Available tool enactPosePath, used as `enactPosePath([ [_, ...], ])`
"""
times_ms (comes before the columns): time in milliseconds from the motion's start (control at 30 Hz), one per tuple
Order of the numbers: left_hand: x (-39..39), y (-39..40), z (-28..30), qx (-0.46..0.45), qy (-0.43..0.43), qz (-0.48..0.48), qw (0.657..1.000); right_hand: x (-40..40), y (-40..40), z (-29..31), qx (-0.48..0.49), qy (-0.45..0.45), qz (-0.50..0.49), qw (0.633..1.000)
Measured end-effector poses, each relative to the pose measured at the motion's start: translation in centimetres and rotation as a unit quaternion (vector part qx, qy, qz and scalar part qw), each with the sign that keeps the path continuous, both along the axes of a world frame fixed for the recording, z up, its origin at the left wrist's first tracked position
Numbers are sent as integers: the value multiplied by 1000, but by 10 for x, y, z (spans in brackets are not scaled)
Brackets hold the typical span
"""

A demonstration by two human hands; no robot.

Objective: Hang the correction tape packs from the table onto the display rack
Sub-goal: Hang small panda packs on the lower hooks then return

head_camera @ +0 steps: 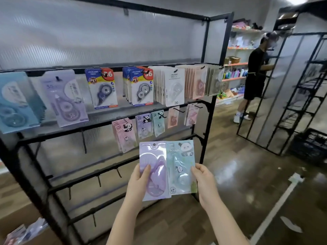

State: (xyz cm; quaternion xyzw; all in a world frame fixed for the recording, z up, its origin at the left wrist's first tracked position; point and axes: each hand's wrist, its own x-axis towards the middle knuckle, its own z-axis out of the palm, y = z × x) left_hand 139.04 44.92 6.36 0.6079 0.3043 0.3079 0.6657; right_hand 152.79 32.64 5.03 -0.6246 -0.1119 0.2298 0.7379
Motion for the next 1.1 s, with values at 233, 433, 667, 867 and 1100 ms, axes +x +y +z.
enactPosePath([
  [233, 61, 30, -14, -31, -24, 48, 998, 77, 44, -19, -15, 15, 16, 1000],
  [433, 118, 77, -36, -32, -30, 73, 996, 151, 104, -34, -46, 2, 11, 999],
  [667, 174, 127, -59, -46, -33, 114, 992, 220, 196, -49, -84, -37, 44, 995],
  [867, 200, 142, -71, -50, -37, 110, 992, 251, 229, -57, -90, -61, 66, 992],
  [1100, 216, 139, -69, -34, -24, 115, 993, 273, 256, -63, -90, -67, 95, 989],
])
